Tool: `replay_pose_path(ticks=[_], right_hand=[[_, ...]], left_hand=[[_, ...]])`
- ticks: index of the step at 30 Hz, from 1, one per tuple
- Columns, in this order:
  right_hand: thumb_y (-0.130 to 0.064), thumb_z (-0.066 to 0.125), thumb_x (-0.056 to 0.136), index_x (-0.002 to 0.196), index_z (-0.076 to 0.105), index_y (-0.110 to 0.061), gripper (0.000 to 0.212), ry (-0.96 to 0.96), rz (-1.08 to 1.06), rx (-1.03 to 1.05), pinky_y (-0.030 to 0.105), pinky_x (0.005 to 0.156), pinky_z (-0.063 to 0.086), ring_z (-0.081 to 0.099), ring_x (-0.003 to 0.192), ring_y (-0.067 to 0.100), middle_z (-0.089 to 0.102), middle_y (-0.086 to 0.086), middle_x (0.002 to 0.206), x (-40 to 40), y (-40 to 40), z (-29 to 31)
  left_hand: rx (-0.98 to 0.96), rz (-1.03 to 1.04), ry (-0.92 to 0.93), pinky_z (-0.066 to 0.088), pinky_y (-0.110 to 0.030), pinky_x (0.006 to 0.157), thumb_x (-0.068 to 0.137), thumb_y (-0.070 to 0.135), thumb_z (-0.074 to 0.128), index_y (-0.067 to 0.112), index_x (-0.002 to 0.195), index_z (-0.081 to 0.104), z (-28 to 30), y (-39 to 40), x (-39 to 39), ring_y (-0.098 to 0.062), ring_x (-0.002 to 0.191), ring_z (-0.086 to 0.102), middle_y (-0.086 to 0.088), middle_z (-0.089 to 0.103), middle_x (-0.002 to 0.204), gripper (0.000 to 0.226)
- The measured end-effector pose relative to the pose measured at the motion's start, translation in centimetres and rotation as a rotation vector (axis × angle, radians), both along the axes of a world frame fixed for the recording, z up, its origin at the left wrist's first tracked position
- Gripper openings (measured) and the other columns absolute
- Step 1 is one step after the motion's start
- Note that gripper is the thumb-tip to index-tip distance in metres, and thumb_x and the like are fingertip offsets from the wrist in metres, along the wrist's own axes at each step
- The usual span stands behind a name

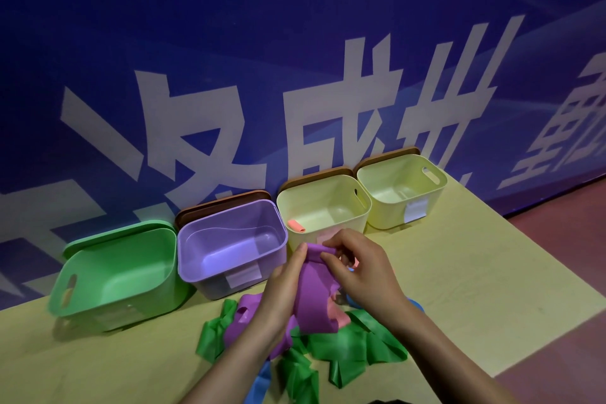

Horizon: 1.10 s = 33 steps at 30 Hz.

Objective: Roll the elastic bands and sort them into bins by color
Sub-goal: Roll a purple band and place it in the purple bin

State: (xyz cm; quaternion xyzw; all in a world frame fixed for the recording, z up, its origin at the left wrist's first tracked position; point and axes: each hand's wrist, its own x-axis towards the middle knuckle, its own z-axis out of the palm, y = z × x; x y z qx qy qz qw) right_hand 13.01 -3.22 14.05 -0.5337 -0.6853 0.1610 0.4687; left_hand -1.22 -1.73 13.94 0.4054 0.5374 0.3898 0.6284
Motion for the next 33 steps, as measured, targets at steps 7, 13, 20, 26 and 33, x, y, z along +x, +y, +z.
replay_pose_path(ticks=[7,13,20,26,33], right_hand=[[-0.028,0.058,0.088,0.083,0.065,-0.015,0.015,-0.216,0.082,0.104,0.017,0.061,0.036,0.046,0.07,0.008,0.055,-0.005,0.074,0.3,0.3,0.7],[-0.031,0.064,0.083,0.091,0.074,-0.018,0.018,-0.209,0.151,0.081,0.018,0.064,0.039,0.052,0.074,0.008,0.058,-0.005,0.078,1.0,0.9,0.3],[-0.027,0.068,0.08,0.098,0.075,-0.029,0.02,0.077,0.252,-0.185,0.016,0.076,0.044,0.057,0.089,0.008,0.057,-0.013,0.095,1.8,0.7,0.5],[-0.029,0.065,0.082,0.102,0.071,-0.03,0.021,0.27,0.164,-0.27,0.019,0.076,0.049,0.06,0.089,0.009,0.062,-0.005,0.099,1.2,0.3,0.0],[-0.011,0.065,0.087,0.095,0.072,-0.014,0.011,0.507,0.125,-0.496,0.022,0.064,0.049,0.061,0.072,0.01,0.069,0.002,0.082,0.6,0.6,0.4]], left_hand=[[-0.071,0.05,-0.105,0.05,-0.043,0.09,0.093,0.039,0.055,0.01,0.09,0.076,-0.1,0.2,0.1,-0.032,0.093,0.068,-0.02,0.072,0.097,0.035],[-0.081,0.042,-0.116,0.052,-0.037,0.078,0.097,0.021,0.048,-0.001,0.094,0.071,0.1,0.5,0.1,-0.027,0.081,0.067,-0.025,0.07,0.094,0.032],[-0.023,0.029,-0.095,0.044,-0.042,0.082,0.098,0.015,0.045,0.0,0.104,0.065,0.0,0.0,-0.2,-0.034,0.089,0.059,-0.035,0.062,0.106,0.026],[0.1,-0.021,-0.029,0.051,-0.037,0.077,0.1,0.017,0.043,0.013,0.106,0.065,-0.1,-0.2,-0.3,-0.03,0.092,0.066,-0.017,0.07,0.102,0.023],[0.27,-0.113,0.112,0.05,-0.027,0.074,0.101,0.02,0.041,0.024,0.1,0.059,0.5,-0.6,-0.1,-0.017,0.082,0.063,-0.005,0.066,0.092,0.018]])
